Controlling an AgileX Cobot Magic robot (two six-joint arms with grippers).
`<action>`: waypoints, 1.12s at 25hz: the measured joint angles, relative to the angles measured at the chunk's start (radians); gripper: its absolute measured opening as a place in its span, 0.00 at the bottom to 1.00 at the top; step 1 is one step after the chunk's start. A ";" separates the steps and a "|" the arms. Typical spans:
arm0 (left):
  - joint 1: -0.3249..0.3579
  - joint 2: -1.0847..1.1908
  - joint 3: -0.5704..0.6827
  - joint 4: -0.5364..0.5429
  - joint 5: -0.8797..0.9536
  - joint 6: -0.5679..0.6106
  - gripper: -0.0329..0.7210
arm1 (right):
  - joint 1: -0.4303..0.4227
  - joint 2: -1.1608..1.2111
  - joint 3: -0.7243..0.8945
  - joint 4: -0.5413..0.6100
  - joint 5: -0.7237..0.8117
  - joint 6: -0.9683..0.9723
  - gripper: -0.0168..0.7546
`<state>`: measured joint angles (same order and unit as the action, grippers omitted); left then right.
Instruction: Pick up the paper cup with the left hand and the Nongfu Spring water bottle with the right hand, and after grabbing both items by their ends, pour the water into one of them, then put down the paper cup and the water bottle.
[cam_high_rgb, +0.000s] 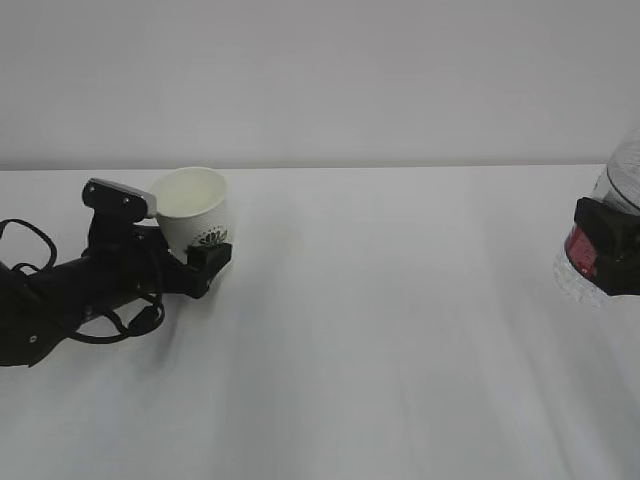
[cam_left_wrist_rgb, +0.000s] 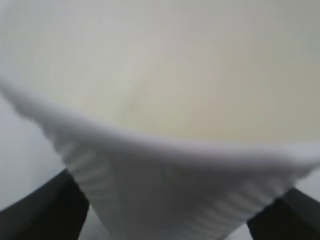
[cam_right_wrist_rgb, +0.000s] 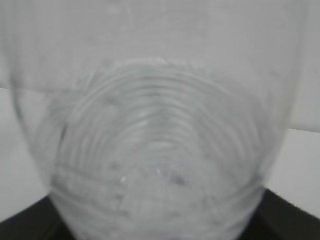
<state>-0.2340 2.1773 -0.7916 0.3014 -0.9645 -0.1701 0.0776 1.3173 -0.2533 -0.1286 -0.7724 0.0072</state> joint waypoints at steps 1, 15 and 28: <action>0.000 0.004 -0.008 -0.004 0.018 0.000 0.96 | 0.000 0.000 0.000 0.000 0.000 0.000 0.64; -0.006 0.020 -0.014 0.006 -0.015 -0.003 0.79 | 0.000 0.000 0.000 0.000 0.000 0.000 0.64; -0.006 -0.003 -0.011 0.195 -0.018 -0.085 0.76 | 0.000 0.000 0.000 0.000 0.005 -0.007 0.64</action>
<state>-0.2396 2.1740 -0.8029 0.4960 -0.9820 -0.2554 0.0776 1.3173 -0.2533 -0.1286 -0.7677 0.0000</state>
